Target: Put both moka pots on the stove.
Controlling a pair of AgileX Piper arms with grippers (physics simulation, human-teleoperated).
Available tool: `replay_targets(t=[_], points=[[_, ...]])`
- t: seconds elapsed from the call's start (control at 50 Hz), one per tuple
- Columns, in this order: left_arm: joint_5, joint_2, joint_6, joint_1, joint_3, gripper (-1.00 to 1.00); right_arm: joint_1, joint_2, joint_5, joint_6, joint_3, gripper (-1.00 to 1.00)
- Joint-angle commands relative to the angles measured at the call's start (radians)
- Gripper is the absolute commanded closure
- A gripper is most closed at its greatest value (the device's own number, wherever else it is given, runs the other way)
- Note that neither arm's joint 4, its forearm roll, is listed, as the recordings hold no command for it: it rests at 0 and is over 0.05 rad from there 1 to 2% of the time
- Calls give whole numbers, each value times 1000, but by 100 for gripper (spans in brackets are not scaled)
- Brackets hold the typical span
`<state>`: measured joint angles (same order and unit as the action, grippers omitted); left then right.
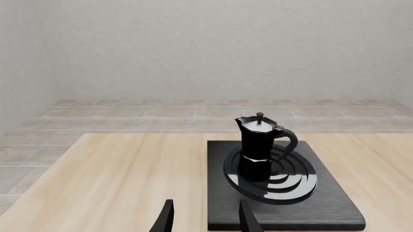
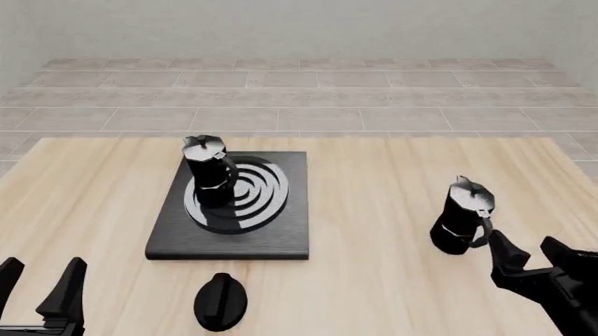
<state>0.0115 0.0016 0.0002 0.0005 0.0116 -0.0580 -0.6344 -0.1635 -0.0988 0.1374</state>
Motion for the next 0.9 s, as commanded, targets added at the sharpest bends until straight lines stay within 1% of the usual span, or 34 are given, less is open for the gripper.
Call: replay_targets(t=[0.02, 0.08, 0.1, 0.2, 0.26, 0.38, 0.54, 0.62, 0.74, 0.9], points=[[0, 0, 0, 0, 0, -100, 4, -148, -171, 24, -31, -100], [0, 0, 0, 0, 0, -100, 4, -169, -194, 32, -32, -100], [0, 0, 0, 0, 0, -100, -1, -201, -230, 39, -37, -100], [0, 0, 0, 0, 0, -100, -8, -272, -330, 68, -51, -100], [0, 0, 0, 0, 0, -100, -7, -293, -351, 71, -47, -100], [0, 0, 0, 0, 0, -100, -8, -393, -457, 92, -50, -100], [0, 0, 0, 0, 0, -100, -21, -510, -568, 104, -47, -100], [0, 0, 0, 0, 0, -100, -18, -541, -587, 107, -39, -100], [0, 0, 0, 0, 0, -100, -16, -624, -654, 106, -34, -100], [0, 0, 0, 0, 0, -100, -16, -691, -697, 101, -19, -100]])
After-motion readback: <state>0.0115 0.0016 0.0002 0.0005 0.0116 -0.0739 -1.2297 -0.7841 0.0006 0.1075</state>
